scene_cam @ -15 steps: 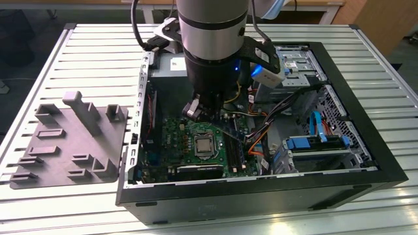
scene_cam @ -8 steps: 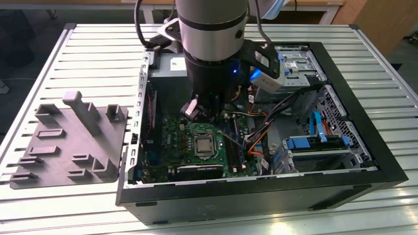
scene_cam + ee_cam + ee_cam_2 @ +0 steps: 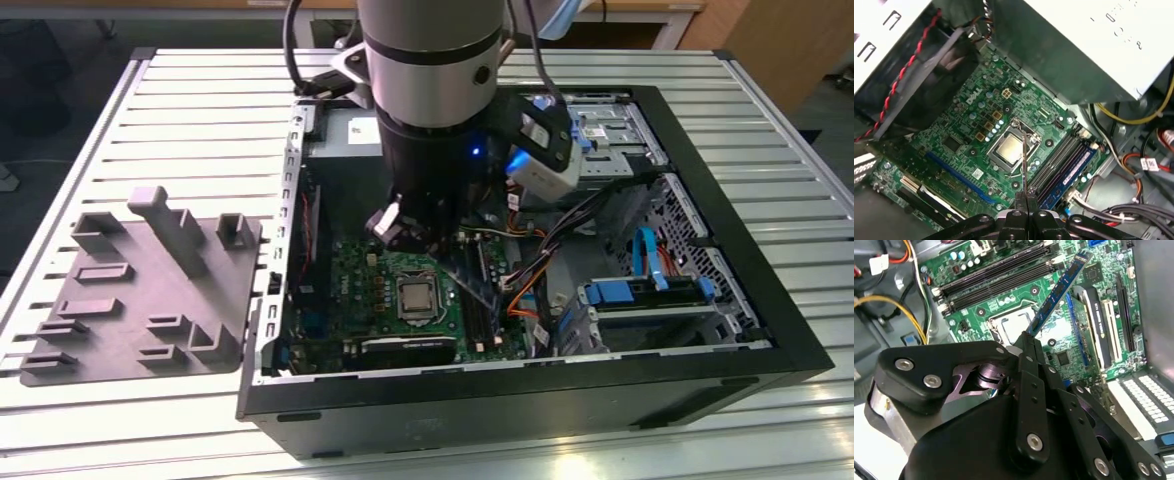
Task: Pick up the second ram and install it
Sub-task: 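Insert the second ram into the second slot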
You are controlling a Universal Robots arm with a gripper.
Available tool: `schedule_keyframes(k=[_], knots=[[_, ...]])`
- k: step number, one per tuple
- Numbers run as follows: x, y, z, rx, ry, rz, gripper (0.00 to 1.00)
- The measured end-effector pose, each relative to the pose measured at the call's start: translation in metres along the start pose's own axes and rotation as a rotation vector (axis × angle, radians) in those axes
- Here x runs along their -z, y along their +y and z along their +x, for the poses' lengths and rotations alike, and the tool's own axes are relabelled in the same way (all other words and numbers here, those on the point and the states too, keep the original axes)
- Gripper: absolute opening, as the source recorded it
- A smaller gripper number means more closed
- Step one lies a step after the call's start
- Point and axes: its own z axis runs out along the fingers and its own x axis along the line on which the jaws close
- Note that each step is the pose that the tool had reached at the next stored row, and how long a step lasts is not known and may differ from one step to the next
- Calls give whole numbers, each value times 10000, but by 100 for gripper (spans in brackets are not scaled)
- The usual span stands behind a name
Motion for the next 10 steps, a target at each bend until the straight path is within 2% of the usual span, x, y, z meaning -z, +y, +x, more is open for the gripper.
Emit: schedule_keyframes(k=[10], knots=[[-42, 2, 3, -1288, 86, 299, 12]])
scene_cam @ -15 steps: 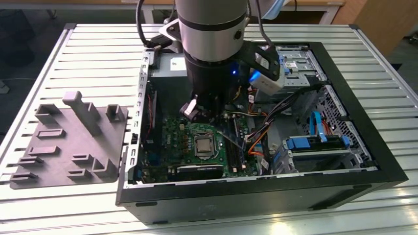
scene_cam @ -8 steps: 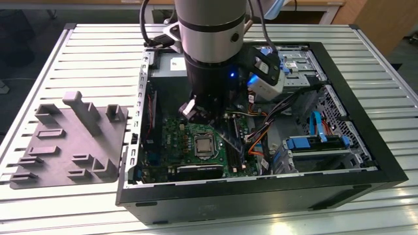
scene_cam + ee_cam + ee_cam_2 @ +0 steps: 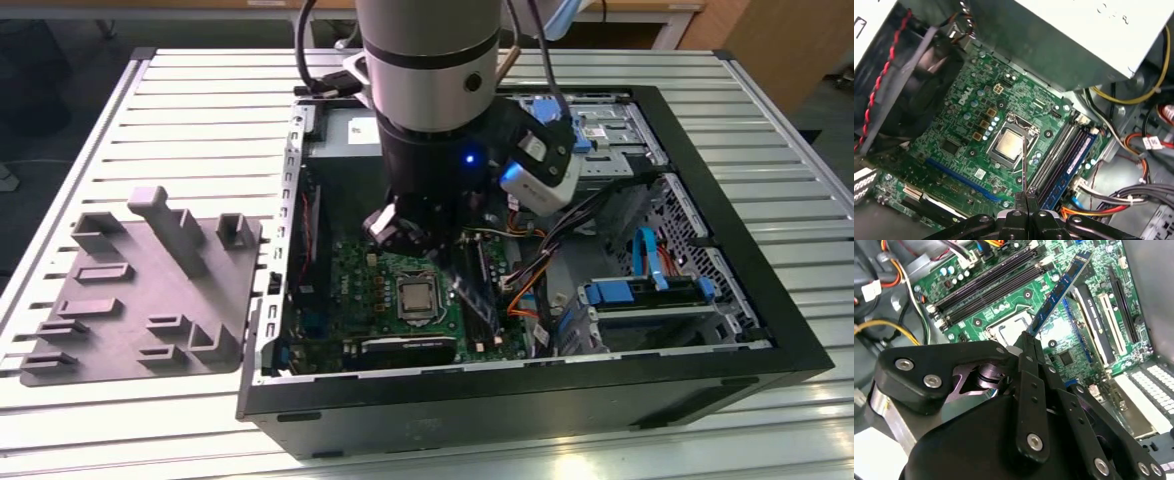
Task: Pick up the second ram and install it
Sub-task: 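Insert the second ram into the second slot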
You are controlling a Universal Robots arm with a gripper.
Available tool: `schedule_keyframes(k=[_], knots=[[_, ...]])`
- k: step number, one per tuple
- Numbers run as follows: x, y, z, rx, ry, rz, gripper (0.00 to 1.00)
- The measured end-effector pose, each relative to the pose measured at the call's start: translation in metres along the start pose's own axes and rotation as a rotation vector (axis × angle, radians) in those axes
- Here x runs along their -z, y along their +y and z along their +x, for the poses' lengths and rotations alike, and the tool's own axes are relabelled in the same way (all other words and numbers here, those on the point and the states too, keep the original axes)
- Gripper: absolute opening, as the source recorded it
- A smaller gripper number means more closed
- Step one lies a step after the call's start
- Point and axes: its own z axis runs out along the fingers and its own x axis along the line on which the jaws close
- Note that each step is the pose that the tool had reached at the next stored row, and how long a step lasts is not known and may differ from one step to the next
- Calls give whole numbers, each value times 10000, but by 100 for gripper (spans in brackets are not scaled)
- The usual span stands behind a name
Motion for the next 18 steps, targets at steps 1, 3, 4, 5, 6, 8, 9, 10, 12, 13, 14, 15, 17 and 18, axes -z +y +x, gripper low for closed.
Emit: schedule_keyframes(k=[1, 3, 4, 5, 6, 8, 9, 10, 12, 13, 14, 15, 17, 18], knots=[[-4, 0, 0, -125, 8, 28, 12], [-12, 1, 1, -378, 26, 87, 12], [-16, 1, 1, -512, 35, 118, 12], [-20, 1, 1, -640, 44, 147, 12], [-24, 2, 2, -766, 53, 176, 12], [-33, 2, 2, -1023, 70, 231, 12], [-37, 2, 3, -1152, 79, 258, 12], [-41, 3, 3, -1283, 88, 284, 12], [-50, 3, 4, -1554, 108, 342, 12], [-55, 4, 4, -1684, 116, 369, 12], [-59, 4, 4, -1816, 125, 398, 12], [-64, 4, 4, -1947, 134, 426, 12], [-73, 5, 5, -2209, 151, 482, 12], [-78, 5, 5, -2346, 160, 513, 12]])
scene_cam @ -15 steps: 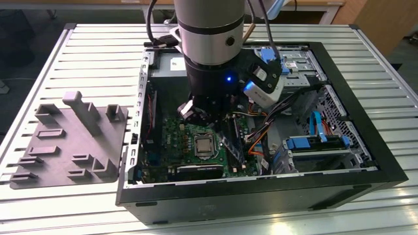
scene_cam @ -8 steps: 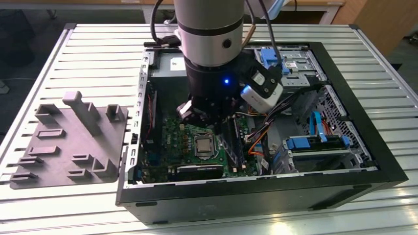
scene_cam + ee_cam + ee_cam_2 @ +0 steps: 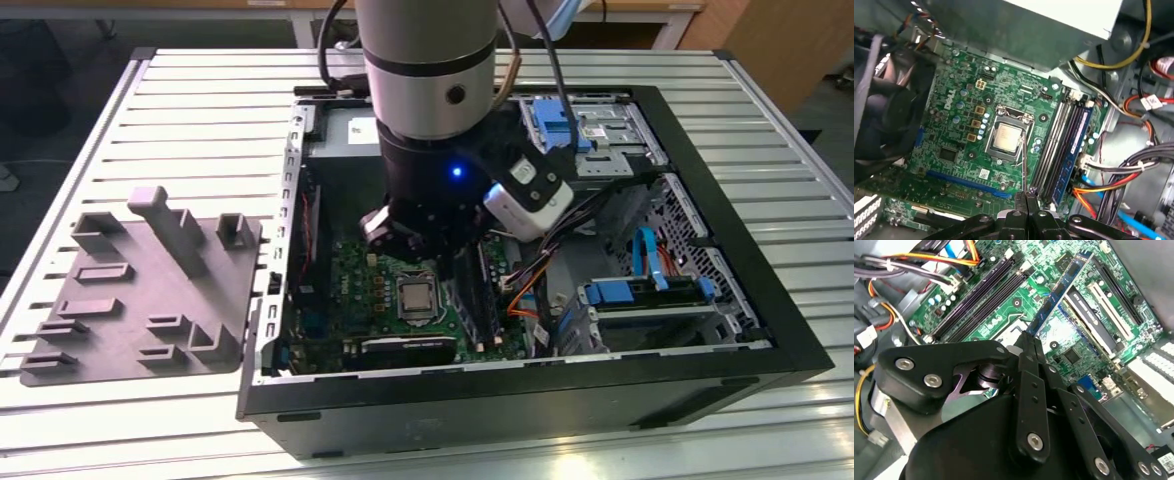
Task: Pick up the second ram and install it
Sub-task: 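Insert the second ram into the second slot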
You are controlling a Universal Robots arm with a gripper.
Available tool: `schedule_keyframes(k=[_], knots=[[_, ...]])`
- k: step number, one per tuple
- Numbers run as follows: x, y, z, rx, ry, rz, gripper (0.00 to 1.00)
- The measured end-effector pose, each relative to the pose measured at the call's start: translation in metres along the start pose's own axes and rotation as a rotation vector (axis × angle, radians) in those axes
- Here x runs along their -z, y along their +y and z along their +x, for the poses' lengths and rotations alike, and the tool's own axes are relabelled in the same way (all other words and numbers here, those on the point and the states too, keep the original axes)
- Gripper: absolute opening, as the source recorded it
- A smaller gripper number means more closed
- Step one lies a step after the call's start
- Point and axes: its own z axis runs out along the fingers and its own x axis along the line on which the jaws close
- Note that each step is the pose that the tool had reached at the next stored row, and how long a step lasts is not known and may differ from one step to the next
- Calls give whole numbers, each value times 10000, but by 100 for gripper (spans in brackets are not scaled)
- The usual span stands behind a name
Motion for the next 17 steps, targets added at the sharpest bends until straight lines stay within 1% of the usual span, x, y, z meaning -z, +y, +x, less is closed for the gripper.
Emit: schedule_keyframes(k=[9, 17], knots=[[-44, 5, 3, -1210, 87, 244, 12], [-83, 9, 6, -2338, 177, 440, 12]])
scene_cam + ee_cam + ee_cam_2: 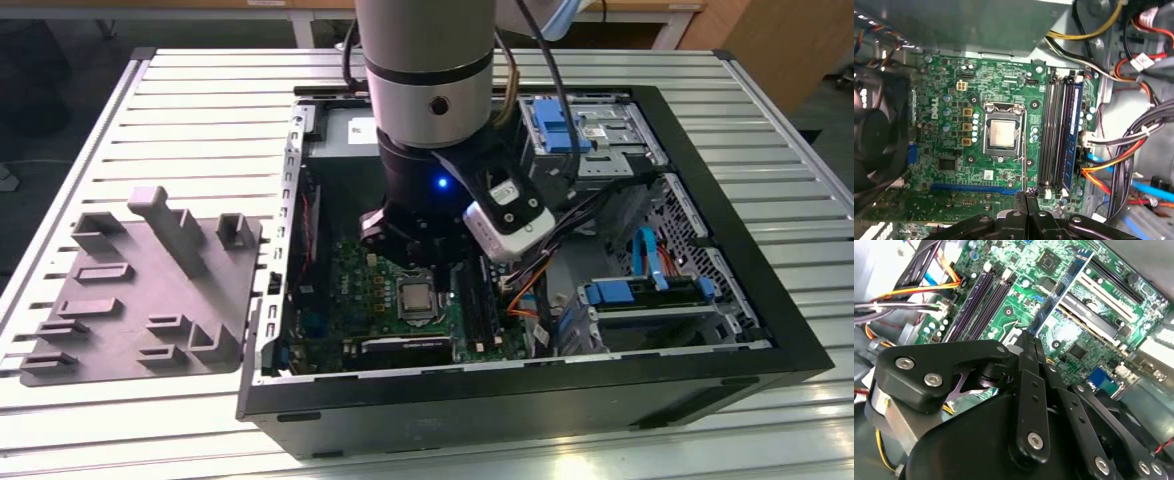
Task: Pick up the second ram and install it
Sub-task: 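Insert the second ram into the second slot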
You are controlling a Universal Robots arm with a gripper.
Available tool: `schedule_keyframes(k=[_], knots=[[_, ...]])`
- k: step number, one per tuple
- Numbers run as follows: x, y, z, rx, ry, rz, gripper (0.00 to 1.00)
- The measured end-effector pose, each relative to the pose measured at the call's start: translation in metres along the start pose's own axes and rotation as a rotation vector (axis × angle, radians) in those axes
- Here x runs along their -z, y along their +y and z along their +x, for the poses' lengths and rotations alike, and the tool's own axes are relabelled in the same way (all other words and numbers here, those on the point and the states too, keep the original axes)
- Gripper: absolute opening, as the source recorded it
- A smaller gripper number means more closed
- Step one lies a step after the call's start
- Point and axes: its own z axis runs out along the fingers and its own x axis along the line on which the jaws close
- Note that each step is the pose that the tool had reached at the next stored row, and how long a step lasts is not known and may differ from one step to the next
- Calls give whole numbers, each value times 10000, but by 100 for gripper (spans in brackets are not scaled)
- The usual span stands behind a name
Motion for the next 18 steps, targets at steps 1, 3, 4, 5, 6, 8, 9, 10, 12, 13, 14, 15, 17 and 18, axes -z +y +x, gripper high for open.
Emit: schedule_keyframes(k=[1, 3, 4, 5, 6, 8, 9, 10, 12, 13, 14, 15, 17, 18], knots=[[-5, 1, 1, -153, 15, 23, 12], [-13, 2, 2, -488, 50, 66, 12], [-17, 2, 2, -655, 68, 87, 12], [-17, 2, 2, -790, 86, 101, 12], [-17, 2, 2, -806, 88, 103, 12], [-18, 4, 1, -807, 88, 101, 12], [-17, 5, 2, -809, 89, 76, 12], [-17, 7, 2, -815, 89, 0, 12], [-15, 20, 2, -832, 91, -175, 12], [-15, 32, 1, -837, 90, -235, 12], [-13, 42, -1, -839, 90, -272, 12], [-12, 50, -3, -840, 91, -296, 12], [-13, 58, -28, -841, 94, -320, 12], [-15, 60, -51, -838, 97, -328, 12]])
